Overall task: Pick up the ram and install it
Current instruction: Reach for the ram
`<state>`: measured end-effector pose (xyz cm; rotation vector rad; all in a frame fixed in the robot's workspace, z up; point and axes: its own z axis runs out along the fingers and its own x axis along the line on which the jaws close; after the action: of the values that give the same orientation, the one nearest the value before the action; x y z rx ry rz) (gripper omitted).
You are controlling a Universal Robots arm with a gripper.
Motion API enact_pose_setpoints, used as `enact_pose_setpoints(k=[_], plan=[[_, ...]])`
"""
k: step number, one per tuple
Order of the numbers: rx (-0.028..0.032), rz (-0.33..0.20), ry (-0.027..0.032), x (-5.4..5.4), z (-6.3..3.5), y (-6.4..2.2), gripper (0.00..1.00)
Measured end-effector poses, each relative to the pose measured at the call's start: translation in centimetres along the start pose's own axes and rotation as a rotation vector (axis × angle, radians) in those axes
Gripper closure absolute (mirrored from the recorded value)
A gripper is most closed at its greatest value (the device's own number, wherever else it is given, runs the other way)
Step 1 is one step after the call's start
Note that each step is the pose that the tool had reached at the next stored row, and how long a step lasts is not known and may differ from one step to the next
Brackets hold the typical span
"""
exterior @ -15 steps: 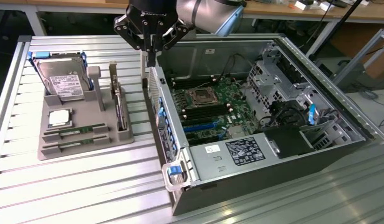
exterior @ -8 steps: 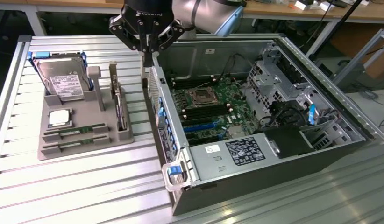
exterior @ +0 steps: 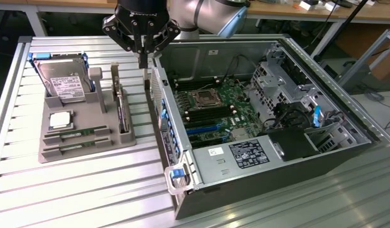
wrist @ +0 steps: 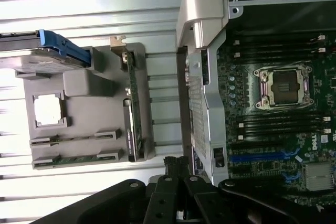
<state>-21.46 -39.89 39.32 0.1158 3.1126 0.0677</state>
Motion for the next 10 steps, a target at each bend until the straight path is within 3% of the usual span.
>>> enact_pose_setpoints(k=[10], plan=[[0.0001,0.000,0.0001,0.83,-0.03,-0.06,0.90]])
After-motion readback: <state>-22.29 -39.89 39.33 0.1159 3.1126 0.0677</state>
